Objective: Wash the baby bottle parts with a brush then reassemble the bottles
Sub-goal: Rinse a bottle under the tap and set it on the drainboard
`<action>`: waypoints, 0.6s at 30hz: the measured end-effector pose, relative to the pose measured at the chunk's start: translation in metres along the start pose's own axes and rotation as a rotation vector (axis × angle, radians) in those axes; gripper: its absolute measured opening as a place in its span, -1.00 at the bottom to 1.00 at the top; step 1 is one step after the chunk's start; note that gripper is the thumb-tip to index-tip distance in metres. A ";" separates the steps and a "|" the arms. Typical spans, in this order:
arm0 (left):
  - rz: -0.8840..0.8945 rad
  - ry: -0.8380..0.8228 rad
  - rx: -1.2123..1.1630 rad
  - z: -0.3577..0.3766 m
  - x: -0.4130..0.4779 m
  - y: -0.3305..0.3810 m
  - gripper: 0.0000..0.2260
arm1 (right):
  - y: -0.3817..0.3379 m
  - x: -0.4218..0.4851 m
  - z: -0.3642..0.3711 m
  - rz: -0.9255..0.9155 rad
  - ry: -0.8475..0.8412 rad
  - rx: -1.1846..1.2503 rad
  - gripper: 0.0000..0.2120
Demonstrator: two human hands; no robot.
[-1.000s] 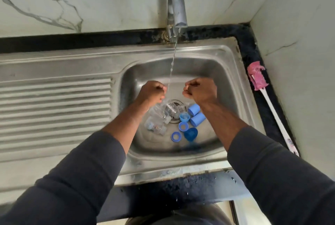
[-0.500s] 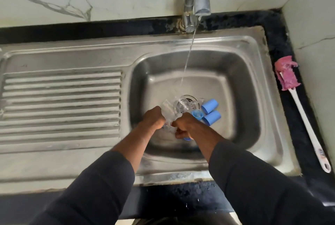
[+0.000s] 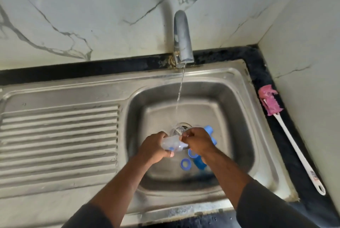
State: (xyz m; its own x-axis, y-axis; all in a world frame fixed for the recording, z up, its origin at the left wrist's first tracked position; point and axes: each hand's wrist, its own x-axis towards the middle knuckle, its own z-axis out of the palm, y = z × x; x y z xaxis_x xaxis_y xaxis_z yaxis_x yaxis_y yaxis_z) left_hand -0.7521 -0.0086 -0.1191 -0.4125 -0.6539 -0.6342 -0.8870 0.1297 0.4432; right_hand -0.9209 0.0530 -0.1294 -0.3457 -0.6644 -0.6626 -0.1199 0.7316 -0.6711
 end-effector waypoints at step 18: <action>0.281 0.453 -0.175 -0.089 0.023 0.095 -0.43 | -0.120 0.018 -0.053 -0.270 -0.041 0.716 -0.77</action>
State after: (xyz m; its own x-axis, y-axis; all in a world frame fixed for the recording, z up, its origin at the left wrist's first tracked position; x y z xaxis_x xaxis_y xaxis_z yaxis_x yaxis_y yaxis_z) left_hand -0.8270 -0.0778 -0.0352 -0.4631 -0.8721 -0.1577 -0.6921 0.2448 0.6790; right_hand -0.9616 -0.0387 -0.0430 -0.3536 -0.8213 -0.4478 0.4415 0.2755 -0.8539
